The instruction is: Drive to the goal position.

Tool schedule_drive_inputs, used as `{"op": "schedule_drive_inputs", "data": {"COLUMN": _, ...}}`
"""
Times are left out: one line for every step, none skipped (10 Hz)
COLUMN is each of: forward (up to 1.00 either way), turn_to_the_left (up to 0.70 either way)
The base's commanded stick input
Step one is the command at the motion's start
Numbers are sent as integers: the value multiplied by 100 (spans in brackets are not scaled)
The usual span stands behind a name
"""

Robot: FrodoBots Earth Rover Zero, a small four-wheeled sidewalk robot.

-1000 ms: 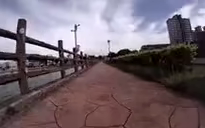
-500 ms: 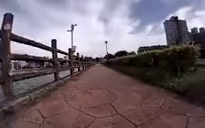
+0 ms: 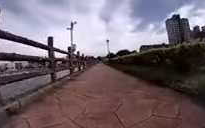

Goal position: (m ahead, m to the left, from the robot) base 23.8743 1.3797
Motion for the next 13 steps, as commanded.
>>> {"op": "schedule_drive_inputs", "data": {"forward": 70, "turn_to_the_left": 11}}
{"op": "schedule_drive_inputs", "data": {"forward": 70, "turn_to_the_left": 11}}
{"op": "schedule_drive_inputs", "data": {"forward": 70, "turn_to_the_left": 11}}
{"op": "schedule_drive_inputs", "data": {"forward": 70, "turn_to_the_left": 11}}
{"op": "schedule_drive_inputs", "data": {"forward": 70, "turn_to_the_left": 11}}
{"op": "schedule_drive_inputs", "data": {"forward": 70, "turn_to_the_left": 11}}
{"op": "schedule_drive_inputs", "data": {"forward": 70, "turn_to_the_left": 11}}
{"op": "schedule_drive_inputs", "data": {"forward": 70, "turn_to_the_left": 9}}
{"op": "schedule_drive_inputs", "data": {"forward": 70, "turn_to_the_left": 9}}
{"op": "schedule_drive_inputs", "data": {"forward": 70, "turn_to_the_left": 5}}
{"op": "schedule_drive_inputs", "data": {"forward": 70, "turn_to_the_left": -5}}
{"op": "schedule_drive_inputs", "data": {"forward": 70, "turn_to_the_left": -24}}
{"op": "schedule_drive_inputs", "data": {"forward": 70, "turn_to_the_left": -24}}
